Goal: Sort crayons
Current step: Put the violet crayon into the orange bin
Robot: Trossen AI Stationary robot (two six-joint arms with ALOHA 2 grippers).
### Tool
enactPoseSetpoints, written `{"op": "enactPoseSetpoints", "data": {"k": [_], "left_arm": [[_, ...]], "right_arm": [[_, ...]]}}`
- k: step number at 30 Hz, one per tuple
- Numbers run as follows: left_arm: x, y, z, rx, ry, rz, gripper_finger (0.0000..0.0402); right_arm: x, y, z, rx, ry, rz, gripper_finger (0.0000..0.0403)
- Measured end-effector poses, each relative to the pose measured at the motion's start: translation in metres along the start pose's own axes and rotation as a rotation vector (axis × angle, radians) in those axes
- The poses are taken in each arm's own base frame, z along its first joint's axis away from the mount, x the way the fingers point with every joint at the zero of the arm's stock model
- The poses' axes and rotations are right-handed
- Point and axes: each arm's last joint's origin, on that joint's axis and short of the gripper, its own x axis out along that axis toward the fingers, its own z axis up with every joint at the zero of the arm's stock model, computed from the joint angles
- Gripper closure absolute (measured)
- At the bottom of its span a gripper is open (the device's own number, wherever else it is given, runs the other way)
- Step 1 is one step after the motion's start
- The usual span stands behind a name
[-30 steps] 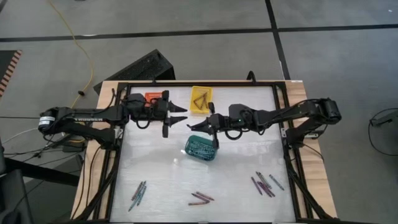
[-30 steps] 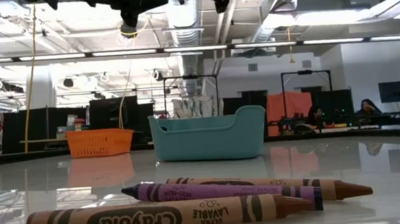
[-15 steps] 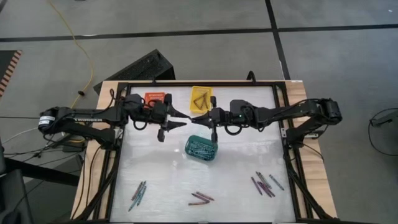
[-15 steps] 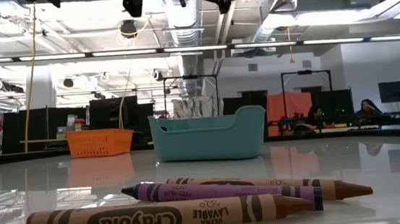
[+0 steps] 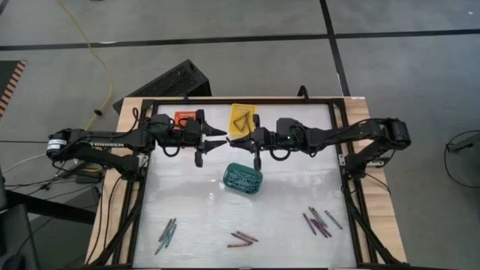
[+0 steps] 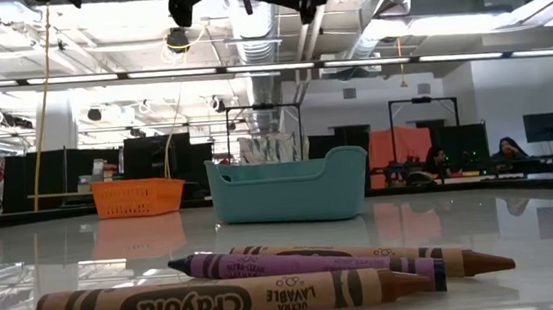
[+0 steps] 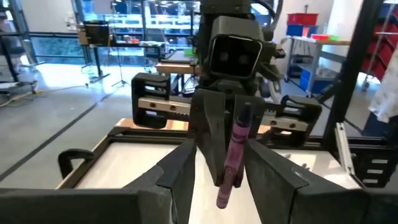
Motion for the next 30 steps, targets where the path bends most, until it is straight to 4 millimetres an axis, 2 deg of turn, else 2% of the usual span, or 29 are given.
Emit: {"op": "enactPoseSetpoints", "data": {"k": [13,30], "left_arm": [[0.026,-0.004,-0.024,-0.021,0.033,-0.015,0.0276],[0.028,-0.003,-0.023,-0.002,0.007,-0.012,0.0276]], "right_arm": [[0.0,0.0,0.0,0.007,-0.002,0.005,0.0403],[0.0,0.001,-0.003,0.016,0.03,0.022,0.0403]]}}
